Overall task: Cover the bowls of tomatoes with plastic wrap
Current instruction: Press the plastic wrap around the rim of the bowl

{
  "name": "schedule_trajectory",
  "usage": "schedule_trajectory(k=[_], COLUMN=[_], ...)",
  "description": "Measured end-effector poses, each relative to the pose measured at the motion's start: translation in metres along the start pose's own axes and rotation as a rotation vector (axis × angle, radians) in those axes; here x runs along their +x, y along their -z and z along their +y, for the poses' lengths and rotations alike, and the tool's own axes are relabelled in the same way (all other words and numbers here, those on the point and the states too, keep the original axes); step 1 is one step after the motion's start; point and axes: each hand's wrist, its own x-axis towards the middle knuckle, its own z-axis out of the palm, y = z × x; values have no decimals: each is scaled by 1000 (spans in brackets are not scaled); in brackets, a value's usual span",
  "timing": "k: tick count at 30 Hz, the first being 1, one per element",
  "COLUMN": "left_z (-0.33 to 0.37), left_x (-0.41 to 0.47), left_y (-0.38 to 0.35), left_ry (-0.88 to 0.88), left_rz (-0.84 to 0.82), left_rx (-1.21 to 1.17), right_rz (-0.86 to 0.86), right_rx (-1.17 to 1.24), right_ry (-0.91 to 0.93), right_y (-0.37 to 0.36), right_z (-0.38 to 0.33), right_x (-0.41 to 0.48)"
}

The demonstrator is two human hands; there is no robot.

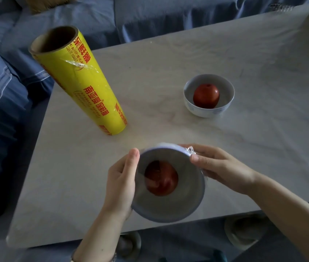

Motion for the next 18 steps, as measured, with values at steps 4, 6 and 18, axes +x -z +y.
schedule_trajectory(k=[4, 6, 18], left_z=[1, 4, 8], left_x=[2, 8, 2], left_y=[-1, 4, -5], left_ry=[144, 177, -3], left_rz=[-150, -260, -284], left_rx=[-73, -43, 177], right_rz=[79, 126, 170], right_rx=[48, 31, -152], right_ry=[39, 43, -24], right_y=[1, 0, -6], right_z=[4, 4, -18], right_x=[1, 1, -2])
